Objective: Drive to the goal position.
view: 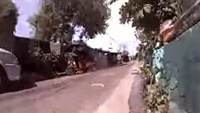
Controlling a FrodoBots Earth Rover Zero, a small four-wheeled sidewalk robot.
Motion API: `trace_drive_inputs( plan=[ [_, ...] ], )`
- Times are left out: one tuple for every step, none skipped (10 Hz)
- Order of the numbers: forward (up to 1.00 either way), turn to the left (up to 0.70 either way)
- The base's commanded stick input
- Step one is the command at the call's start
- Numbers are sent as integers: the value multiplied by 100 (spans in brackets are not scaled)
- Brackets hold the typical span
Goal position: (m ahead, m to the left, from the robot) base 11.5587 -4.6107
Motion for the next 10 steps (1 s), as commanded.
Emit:
trace_drive_inputs(
  plan=[
    [70, 0],
    [70, 0],
    [70, 0],
    [70, 0],
    [70, 0],
    [70, 0],
    [70, 0],
    [70, 0],
    [70, 0],
    [70, 0]
  ],
)
